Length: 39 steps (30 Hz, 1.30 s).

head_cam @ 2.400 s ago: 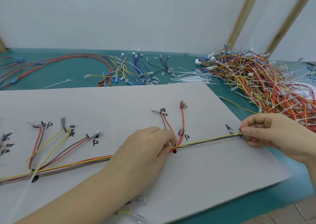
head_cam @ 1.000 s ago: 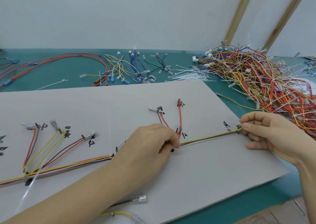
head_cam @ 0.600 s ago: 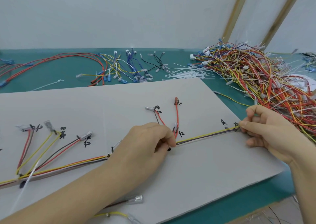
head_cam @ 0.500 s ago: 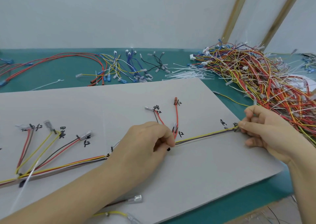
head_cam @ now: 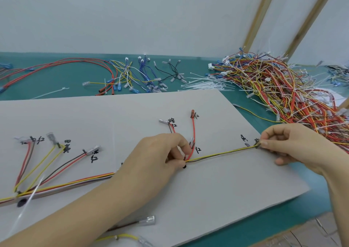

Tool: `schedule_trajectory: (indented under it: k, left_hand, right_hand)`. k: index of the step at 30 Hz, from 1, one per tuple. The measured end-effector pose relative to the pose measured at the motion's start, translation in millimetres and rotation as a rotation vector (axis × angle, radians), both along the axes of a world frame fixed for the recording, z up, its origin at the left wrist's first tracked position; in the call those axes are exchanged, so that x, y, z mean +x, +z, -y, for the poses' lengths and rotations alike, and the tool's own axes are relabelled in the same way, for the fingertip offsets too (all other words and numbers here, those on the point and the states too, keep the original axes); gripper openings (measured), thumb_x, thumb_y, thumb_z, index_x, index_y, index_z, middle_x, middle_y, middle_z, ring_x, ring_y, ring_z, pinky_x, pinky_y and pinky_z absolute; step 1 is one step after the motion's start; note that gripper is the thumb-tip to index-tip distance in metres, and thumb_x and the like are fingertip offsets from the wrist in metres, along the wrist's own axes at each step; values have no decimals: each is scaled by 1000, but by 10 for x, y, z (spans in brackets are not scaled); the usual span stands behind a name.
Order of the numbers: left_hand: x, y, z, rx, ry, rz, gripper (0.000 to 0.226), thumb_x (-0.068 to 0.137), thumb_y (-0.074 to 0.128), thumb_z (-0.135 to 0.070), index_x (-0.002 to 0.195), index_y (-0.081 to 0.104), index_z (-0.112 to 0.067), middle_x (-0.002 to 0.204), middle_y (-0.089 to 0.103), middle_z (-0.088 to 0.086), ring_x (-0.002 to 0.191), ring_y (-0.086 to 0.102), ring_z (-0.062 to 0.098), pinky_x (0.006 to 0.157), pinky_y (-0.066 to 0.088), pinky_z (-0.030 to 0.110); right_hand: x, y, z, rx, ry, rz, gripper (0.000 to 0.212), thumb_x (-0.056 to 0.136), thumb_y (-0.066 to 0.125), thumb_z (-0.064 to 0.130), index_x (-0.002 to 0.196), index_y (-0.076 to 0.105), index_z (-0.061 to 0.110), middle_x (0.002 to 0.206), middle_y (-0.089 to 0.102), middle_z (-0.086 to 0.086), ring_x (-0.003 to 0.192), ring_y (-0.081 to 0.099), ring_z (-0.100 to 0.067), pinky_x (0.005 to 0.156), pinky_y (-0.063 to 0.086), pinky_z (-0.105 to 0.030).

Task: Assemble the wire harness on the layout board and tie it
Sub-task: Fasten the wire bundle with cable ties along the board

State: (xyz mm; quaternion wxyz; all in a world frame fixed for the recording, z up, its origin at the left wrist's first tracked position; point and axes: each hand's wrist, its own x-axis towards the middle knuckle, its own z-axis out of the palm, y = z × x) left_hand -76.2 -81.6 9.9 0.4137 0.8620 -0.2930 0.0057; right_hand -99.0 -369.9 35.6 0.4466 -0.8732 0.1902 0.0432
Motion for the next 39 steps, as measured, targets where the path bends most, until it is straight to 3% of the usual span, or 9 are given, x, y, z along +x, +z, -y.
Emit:
schedule_trajectory:
  k: [5, 8, 13, 20, 23, 25, 29, 35, 39]
  left_hand:
    - [-38, 10, -22, 92, -18, 60, 22, 80, 66, -15, 85, 61, -36, 67, 54, -25, 78, 46, -15, 69, 35, 4]
    - [-33, 18, -70, 44, -2, 53, 23, 79, 67, -16, 81, 56, -37, 75, 59, -24, 76, 47, -12, 69, 35, 4]
    - [21, 3, -72, 74, 19, 17, 15, 82, 65, -18, 91, 65, -31, 61, 52, -26, 69, 47, -15, 65, 35, 3]
    - [20, -47, -62, 101, 2, 93, 12, 87, 56, -30, 92, 67, -30, 76, 53, -17, 72, 45, 0, 68, 35, 9]
    - [-1, -78, -43, 92, -1, 117, 18, 87, 54, -40, 100, 62, -31, 88, 48, -17, 78, 41, 1, 75, 37, 16]
    - [-16, -100, -46, 77, 10, 133, 25, 86, 54, -42, 111, 54, -38, 89, 40, -22, 82, 41, -3, 77, 37, 14]
    - [-17, -32, -67, -119, 14, 136, 21, 80, 59, -33, 101, 62, -35, 78, 45, -24, 76, 45, -12, 65, 32, 1]
    - [-8, 69, -87, -652, 177, -168, 23, 77, 53, -23, 90, 64, -38, 63, 54, -18, 56, 45, -2, 51, 33, 6]
    - [7, 104, -113, -729, 215, -243, 12, 83, 60, -20, 84, 68, -30, 56, 51, -15, 53, 42, -2, 52, 35, 8]
  right_hand:
    - [-19, 11, -21, -270, 93, 61, 17, 84, 64, 7, 77, 72, 20, 65, 70, 5, 48, 58, -14, 52, 55, -28]
    - [-48, 26, -22, -408, 169, 73, 25, 86, 61, 9, 77, 71, 30, 71, 70, 19, 45, 59, -10, 59, 50, -20]
    - [19, 29, -73, -465, 213, 106, 33, 79, 67, 4, 66, 71, 34, 64, 68, 0, 53, 59, -15, 57, 50, -28]
    - [504, 567, -166, -564, 632, -426, 30, 83, 62, 7, 85, 68, 37, 77, 67, 8, 60, 61, -2, 57, 49, -15]
    - [1095, 692, -360, -598, 529, 3, 19, 87, 56, 13, 86, 68, 28, 71, 68, 10, 63, 61, 0, 56, 46, -14]
    - [1570, 580, -560, -716, 383, 297, 19, 88, 52, 10, 88, 68, 19, 88, 69, 2, 76, 59, -9, 66, 43, -22]
    - [2216, 88, -651, -947, 358, 205, 28, 89, 48, 2, 108, 67, 9, 117, 63, -13, 107, 57, -29, 90, 45, -33]
    - [2345, -145, -586, -992, 366, 214, 15, 86, 60, 7, 97, 68, 12, 107, 66, -12, 98, 59, -29, 81, 47, -33]
    - [2296, -142, -527, -1031, 365, 280, 16, 83, 56, -1, 92, 66, 9, 101, 67, -12, 95, 59, -30, 77, 45, -33]
